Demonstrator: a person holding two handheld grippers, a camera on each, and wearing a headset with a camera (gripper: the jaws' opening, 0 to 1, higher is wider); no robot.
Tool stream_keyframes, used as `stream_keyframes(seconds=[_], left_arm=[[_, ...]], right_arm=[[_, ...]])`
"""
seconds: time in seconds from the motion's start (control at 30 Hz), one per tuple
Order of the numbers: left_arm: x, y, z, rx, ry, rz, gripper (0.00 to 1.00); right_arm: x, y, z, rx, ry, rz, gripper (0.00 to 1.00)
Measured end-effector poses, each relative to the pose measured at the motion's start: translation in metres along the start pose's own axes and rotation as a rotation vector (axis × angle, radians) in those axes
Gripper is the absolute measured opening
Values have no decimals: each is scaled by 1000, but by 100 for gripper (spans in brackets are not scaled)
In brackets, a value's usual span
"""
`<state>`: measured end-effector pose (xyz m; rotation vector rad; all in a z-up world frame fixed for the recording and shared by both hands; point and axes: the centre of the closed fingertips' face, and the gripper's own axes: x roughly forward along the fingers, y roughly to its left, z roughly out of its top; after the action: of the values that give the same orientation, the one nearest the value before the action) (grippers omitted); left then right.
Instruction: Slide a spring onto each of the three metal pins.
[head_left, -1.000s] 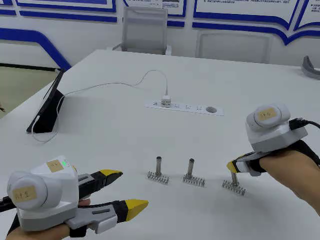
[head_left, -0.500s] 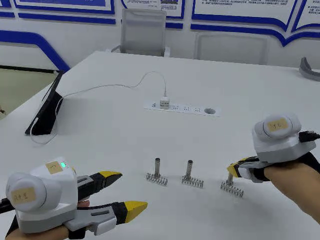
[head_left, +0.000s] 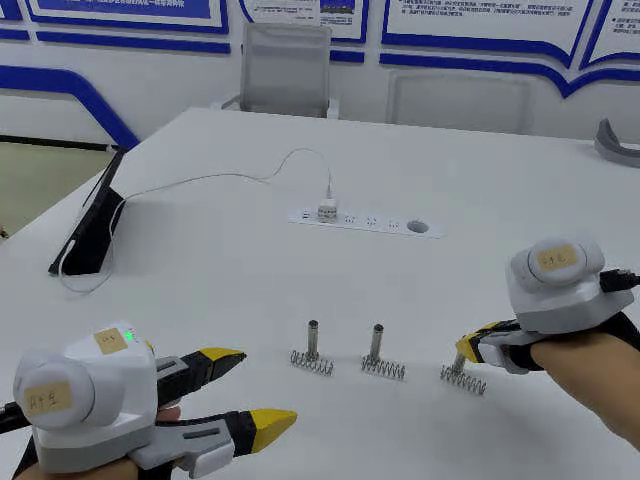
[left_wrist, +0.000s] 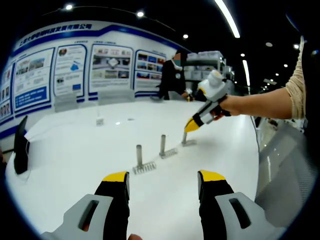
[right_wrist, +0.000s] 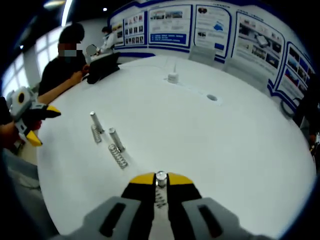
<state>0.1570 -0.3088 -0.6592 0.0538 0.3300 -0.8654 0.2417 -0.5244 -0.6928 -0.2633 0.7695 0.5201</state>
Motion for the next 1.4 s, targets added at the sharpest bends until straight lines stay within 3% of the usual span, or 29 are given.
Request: stream_keyframes(seconds=[0.63, 1.1, 1.4], left_arm=[[3, -3, 1, 3, 0, -8, 56], [3, -2, 1, 4, 0, -9, 56], [4, -3, 1, 4, 3, -12, 56]], right_arm=[[-5, 0, -2, -23, -32, 5, 16], [-14, -2, -8, -53, -69, 54, 17], [-10, 1, -24, -99, -40, 107, 17]])
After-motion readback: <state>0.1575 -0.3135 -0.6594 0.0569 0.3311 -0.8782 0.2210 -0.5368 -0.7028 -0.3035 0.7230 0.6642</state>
